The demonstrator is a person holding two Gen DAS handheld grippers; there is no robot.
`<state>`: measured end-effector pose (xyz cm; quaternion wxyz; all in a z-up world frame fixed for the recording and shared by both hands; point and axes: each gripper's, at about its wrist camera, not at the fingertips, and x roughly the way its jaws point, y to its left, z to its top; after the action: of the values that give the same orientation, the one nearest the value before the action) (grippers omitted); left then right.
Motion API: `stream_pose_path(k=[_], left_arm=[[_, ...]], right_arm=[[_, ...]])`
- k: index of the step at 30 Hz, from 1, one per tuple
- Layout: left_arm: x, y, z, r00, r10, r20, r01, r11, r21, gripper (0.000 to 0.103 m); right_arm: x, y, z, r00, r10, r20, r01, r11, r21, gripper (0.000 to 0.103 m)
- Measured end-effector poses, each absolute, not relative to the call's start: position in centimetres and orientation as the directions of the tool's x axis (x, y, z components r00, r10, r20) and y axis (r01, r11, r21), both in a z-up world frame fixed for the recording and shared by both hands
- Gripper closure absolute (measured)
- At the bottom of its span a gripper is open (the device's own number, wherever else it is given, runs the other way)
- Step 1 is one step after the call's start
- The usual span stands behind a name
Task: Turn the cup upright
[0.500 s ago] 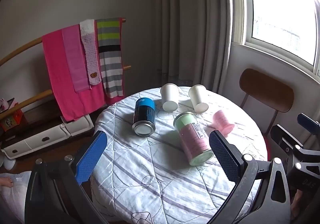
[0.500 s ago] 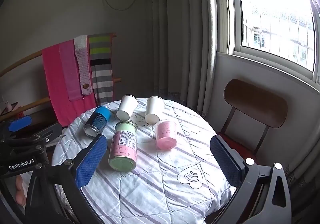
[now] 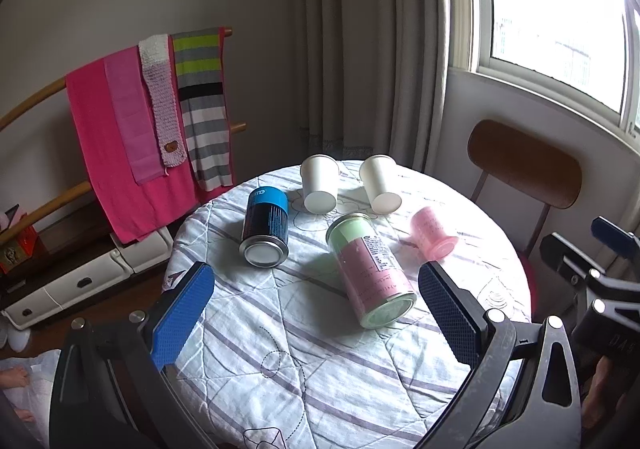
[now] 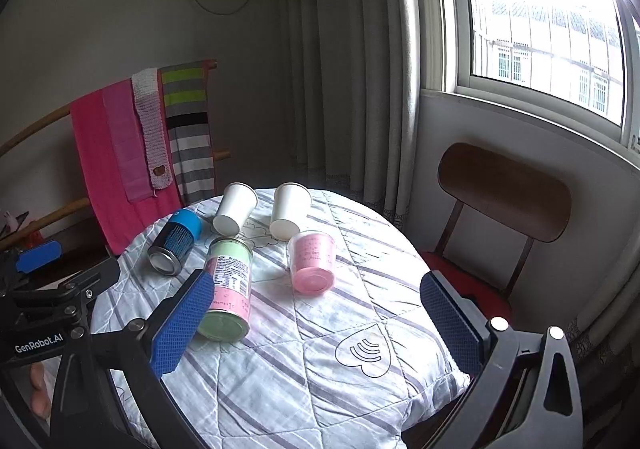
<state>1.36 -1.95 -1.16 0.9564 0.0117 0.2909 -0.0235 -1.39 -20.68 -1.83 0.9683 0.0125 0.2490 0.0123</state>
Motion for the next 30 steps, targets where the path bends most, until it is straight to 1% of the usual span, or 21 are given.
stream_pose_path(k=[5,7,15,19,20,23,26,30], left_arm=[[2.0,-1.7,-1.7,0.823,-0.008,-0.567,0.037,0.999,0.039,0.000],[2.4,-1.6,-1.8,0.821,-0.014,-0.571,0.038,0.999,0.031,0.000],[4.6,-2.8,-2.6,0.801,-0.008,-0.599,0.060,0.996,0.066,0.000],[6.1,-3.4,-3.1,0.785,-0.004,-0.619,0.056,0.996,0.064,0.000],[6.5,-3.6,-3.1,0.790,0.001,-0.613,0.053,0.996,0.070,0.000],[8.1,-4.4,-3.7,0.774,0.020,-0.633,0.030,0.997,0.069,0.000],[9.6,-5.2,-4.6,0.734,0.028,-0.678,0.026,0.997,0.069,0.000],[11.0,-6.0,-5.7,0.710,0.047,-0.703,0.001,0.998,0.067,0.000]], right_arm=[[-0.7,-21.4,-2.1,0.870,0.029,-0.493,-0.009,0.999,0.043,0.000],[-0.4,-21.4,-2.3,0.867,0.031,-0.498,-0.012,0.999,0.042,0.000],[1.4,-21.6,-2.6,0.858,0.030,-0.513,-0.019,0.999,0.026,0.000],[2.7,-21.7,-2.9,0.848,0.022,-0.530,-0.025,1.000,0.002,0.000],[3.1,-21.7,-3.0,0.844,0.023,-0.536,-0.030,1.000,-0.005,0.000],[4.2,-21.8,-3.2,0.834,0.032,-0.551,-0.050,0.999,-0.017,0.000],[5.2,-22.2,-3.5,0.824,0.044,-0.565,-0.067,0.998,-0.019,0.000],[6.0,-23.1,-3.4,0.822,0.046,-0.568,-0.078,0.996,-0.033,0.000]])
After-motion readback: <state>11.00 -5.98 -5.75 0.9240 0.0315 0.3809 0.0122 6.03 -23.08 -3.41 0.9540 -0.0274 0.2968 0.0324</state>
